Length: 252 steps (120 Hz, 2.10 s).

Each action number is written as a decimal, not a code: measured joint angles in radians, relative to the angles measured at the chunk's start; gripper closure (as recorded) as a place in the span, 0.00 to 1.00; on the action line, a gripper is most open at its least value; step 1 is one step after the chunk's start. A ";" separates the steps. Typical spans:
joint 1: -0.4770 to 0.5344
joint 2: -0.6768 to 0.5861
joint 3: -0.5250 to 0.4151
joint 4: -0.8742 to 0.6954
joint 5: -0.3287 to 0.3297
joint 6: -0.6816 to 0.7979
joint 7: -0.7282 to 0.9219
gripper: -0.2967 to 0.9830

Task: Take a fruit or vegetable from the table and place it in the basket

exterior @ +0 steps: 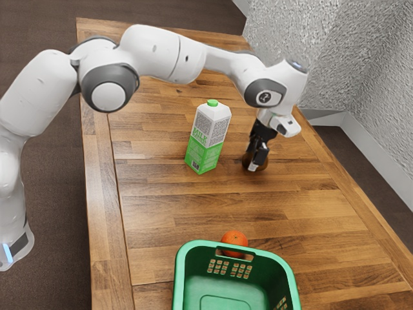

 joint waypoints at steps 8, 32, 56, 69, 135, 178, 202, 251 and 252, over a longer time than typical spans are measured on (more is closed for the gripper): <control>0.001 0.003 0.001 0.001 0.000 0.022 0.002 0.25; 0.011 0.027 0.013 0.007 -0.003 0.068 0.009 0.25; 0.013 0.039 0.012 0.008 -0.006 0.103 0.013 0.25; 0.014 0.041 0.013 0.007 -0.006 0.112 0.015 0.30; 0.012 0.035 0.011 0.039 0.008 0.043 0.016 0.42; -0.016 -0.045 0.002 0.049 0.006 0.008 0.015 0.47; -0.148 -0.104 -0.016 0.077 0.004 -0.008 0.014 0.47; -0.467 -0.185 -0.018 0.075 0.005 -0.077 0.012 0.46; -0.473 -0.185 -0.018 0.074 0.005 -0.078 0.012 0.46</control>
